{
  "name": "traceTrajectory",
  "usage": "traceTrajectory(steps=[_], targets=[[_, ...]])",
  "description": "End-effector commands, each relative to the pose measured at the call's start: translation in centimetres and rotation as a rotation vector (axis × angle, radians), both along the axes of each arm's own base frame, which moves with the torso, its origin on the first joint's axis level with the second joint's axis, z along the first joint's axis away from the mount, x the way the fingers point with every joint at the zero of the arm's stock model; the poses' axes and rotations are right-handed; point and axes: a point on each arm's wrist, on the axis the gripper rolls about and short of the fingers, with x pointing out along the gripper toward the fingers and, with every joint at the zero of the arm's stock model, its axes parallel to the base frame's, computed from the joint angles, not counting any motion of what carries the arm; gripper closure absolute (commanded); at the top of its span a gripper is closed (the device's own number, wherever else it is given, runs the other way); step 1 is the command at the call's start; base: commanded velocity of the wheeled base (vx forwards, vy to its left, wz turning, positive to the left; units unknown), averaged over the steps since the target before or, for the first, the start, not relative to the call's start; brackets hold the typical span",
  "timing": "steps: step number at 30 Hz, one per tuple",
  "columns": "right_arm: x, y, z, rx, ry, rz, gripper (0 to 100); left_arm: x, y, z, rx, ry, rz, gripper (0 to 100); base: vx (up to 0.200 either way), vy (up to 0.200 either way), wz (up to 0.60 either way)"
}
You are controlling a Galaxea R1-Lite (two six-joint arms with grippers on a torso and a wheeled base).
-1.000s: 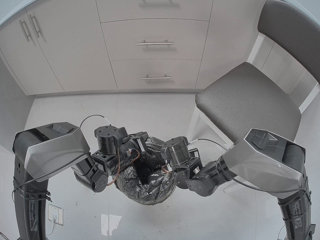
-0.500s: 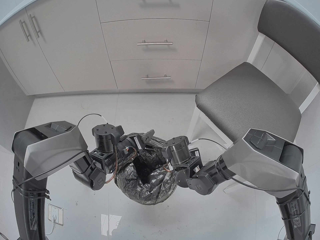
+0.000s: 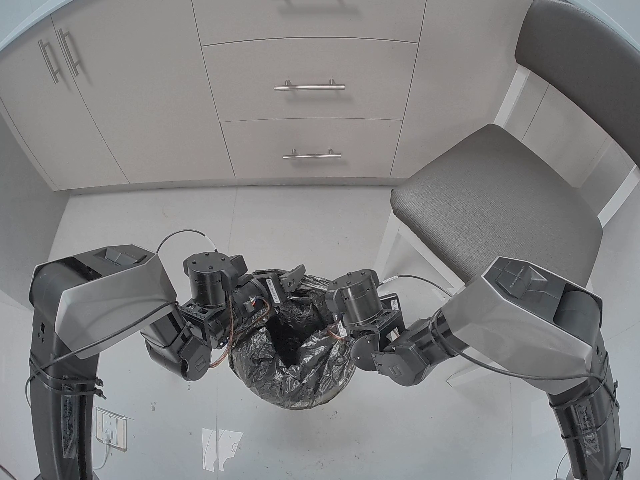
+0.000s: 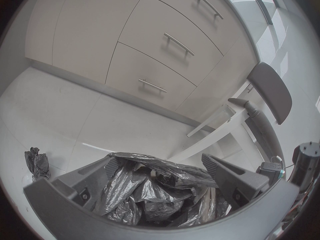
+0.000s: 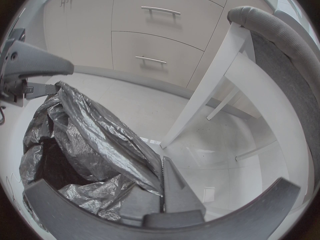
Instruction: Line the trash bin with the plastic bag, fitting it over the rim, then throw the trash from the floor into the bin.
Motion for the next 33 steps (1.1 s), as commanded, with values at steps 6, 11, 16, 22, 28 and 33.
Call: traceTrajectory(steps=[6, 11, 16, 22, 28, 33], targets=[[1.3, 0.2, -1.0, 0.006, -0.006, -0.011, 100, 1.0, 0.2, -2.2, 0.011, 0.030, 0.013, 0, 0.000, 0.000, 0.00], [1.5, 0.0, -1.8, -0.003, 0.003, -0.016, 100, 1.7, 0.3, -3.3, 0.018, 0.049, 0.023, 0, 0.000, 0.000, 0.00], [2.8, -0.6, -2.0, 0.004, -0.010, -0.043, 100, 1.9, 0.1, -3.9, 0.037, 0.067, 0.065, 0, 0.000, 0.000, 0.00], [3.3, -0.9, -1.9, 0.005, -0.012, -0.051, 100, 2.0, 0.1, -3.9, 0.035, 0.066, 0.068, 0, 0.000, 0.000, 0.00], [3.4, -1.0, -2.1, 0.005, -0.010, -0.051, 100, 1.9, 0.1, -3.9, 0.037, 0.071, 0.066, 0, 0.000, 0.000, 0.00], [3.3, -1.0, -2.7, -0.014, 0.002, -0.048, 100, 1.8, 0.1, -3.9, 0.038, 0.072, 0.066, 0, 0.000, 0.000, 0.00]])
